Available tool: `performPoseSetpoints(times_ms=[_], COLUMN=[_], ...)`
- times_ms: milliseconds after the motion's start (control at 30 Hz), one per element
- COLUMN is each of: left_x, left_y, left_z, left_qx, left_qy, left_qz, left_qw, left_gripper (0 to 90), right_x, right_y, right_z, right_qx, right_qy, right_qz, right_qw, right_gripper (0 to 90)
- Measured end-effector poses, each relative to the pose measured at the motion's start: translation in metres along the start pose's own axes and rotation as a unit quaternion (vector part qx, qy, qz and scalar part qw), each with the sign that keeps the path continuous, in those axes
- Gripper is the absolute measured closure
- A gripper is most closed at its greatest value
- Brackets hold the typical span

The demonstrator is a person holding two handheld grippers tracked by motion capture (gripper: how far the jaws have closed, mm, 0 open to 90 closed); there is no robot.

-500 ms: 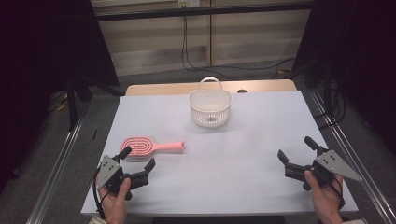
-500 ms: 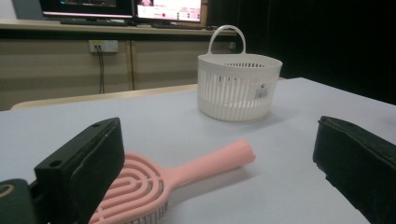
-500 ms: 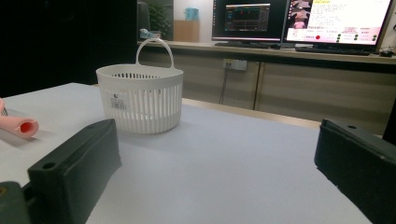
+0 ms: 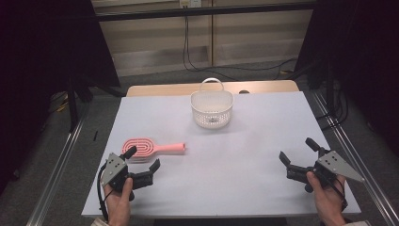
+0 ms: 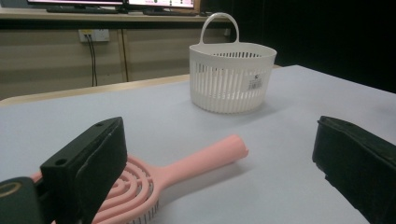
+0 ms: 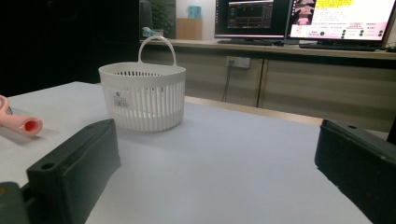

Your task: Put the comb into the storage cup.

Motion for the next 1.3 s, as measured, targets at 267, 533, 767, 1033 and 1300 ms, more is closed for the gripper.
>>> performPoseSetpoints(times_ms=[267,533,767,1033,1300], left_x=[0.010,0.021,0.033,0.047,0.062], left_y=[0.003,0.003,0.003,0.000,-0.006], left_z=[-0.005,-0.014,-0.021,-0.029,-0.034], left_qx=[-0.010,0.000,0.010,0.023,0.040], left_qy=[0.013,0.026,0.039,0.041,0.044], left_qz=[0.026,0.032,0.040,0.045,0.036], left_qw=[0.9995,0.9991,0.9984,0.9979,0.9976], left_gripper=[3.1,2.5,1.3,2.0,5.5], right_x=[0.000,0.000,0.000,0.000,0.001], right_y=[0.000,-0.001,-0.001,-0.002,-0.003], right_z=[-0.001,-0.001,0.000,0.000,0.001], right_qx=[0.003,0.001,0.001,0.000,-0.003], right_qy=[0.003,0.001,0.001,0.000,-0.002], right_qz=[0.000,0.001,-0.001,-0.003,-0.002], right_qw=[1.0000,1.0000,1.0000,1.0000,1.0000], right_gripper=[0.0,0.0,0.0,0.0,0.0])
Point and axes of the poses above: each handheld gripper's, and its own axes: x roughly forward along the jaws, z roughly out of its underside, y roughly to its right, the point moved 6 cm from there along x, roughly forward along the jaws, and after that the axes turned 10 degrees about y, right-handed, at the moved point
